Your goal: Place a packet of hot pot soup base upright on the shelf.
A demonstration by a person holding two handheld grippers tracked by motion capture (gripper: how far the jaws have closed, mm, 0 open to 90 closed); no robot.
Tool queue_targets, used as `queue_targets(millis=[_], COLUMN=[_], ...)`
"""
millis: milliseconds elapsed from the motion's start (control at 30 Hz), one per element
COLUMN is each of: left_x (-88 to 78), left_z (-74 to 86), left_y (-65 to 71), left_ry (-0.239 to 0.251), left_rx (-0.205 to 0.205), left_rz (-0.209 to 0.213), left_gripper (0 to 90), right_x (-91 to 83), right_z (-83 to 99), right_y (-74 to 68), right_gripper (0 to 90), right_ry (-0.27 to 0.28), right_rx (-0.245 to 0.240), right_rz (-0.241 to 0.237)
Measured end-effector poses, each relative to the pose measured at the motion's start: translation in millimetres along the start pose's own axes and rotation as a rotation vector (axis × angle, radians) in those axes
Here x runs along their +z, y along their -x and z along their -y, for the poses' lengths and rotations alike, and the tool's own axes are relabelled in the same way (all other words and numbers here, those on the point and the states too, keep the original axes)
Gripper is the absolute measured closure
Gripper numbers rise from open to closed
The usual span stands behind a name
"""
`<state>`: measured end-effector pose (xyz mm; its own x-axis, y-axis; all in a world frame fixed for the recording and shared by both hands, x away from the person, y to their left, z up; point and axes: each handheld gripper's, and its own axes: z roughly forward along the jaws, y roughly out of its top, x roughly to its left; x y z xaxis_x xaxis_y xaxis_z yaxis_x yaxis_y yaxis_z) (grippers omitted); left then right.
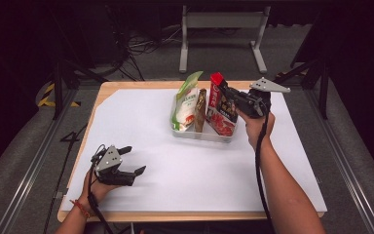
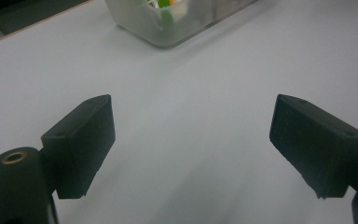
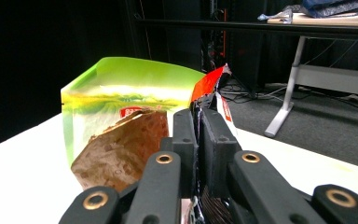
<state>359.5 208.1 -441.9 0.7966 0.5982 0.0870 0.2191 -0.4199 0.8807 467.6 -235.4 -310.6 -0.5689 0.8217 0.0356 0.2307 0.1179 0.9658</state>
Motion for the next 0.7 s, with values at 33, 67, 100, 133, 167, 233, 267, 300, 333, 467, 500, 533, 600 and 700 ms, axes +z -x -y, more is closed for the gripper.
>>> queue_targets(millis=[33, 67, 100, 133, 167, 233, 267, 300, 333, 467, 500, 533, 600, 700], left_x=[0.3, 0.6, 0.7, 0.9, 1.0, 1.3, 1.5, 1.7, 1.7, 1.3, 1.1, 0.9, 0.4, -0.1], left_z=[-0.2, -0.2, -0.2, -0.3, -0.3, -0.5, -0.5, -0.6, -0.7, -0.5, -0.3, -0.2, 0.2, 0.4], left_y=[0.2, 0.6, 0.7, 0.8, 0.8, 0.7, 0.9, 1.1, 1.3, 1.2, 1.1, 1.1, 1.1, 0.8], left_ry=[-0.003, -0.005, -0.005, -0.006, -0.007, -0.007, -0.007, -0.007, -0.009, -0.011, -0.012, -0.013, -0.012, -0.013], left_rx=[0.004, 0.003, 0.006, 0.008, 0.009, 0.008, 0.007, 0.008, 0.008, 0.008, 0.008, 0.008, 0.007, 0.010], left_rz=[0.002, 0.003, 0.003, 0.003, 0.002, 0.002, 0.003, 0.006, 0.006, 0.002, 0.001, -0.001, -0.002, -0.003], left_gripper=[15.1, 15.1, 15.1, 15.1, 15.1, 15.1, 15.1, 15.1, 15.1, 15.0, 15.0, 15.1, 15.0, 15.1], right_x=[-0.8, -1.7, -3.1, -3.8, -4.9, -7.8, -9.2, -10.3, -11.5, -15.2, -16.0, -16.5, -17.7, -19.1], right_z=[0.5, 1.3, 2.0, 2.8, 3.7, 4.8, 5.3, 5.6, 5.9, 5.3, 5.0, 5.0, 4.7, 4.4], right_y=[0.3, 1.2, 2.0, 2.7, 3.6, 5.1, 5.8, 6.3, 6.8, 5.3, 4.7, 4.4, 4.2, 4.3], right_gripper=[84.2, 83.7, 83.3, 82.7, 82.1, 80.3, 79.4, 79.1, 79.1, 77.4, 77.0, 76.1, 74.2, 73.5], right_ry=[-0.002, 0.000, -0.004, -0.002, -0.003, -0.007, -0.013, -0.015, -0.018, -0.032, -0.036, -0.036, -0.038, -0.037], right_rx=[0.002, 0.007, 0.011, 0.012, 0.010, 0.007, 0.001, -0.004, -0.008, -0.033, -0.041, -0.040, -0.032, -0.022], right_rz=[0.004, 0.005, 0.006, 0.006, 0.008, 0.012, 0.020, 0.025, 0.024, 0.031, 0.035, 0.034, 0.028, 0.021])
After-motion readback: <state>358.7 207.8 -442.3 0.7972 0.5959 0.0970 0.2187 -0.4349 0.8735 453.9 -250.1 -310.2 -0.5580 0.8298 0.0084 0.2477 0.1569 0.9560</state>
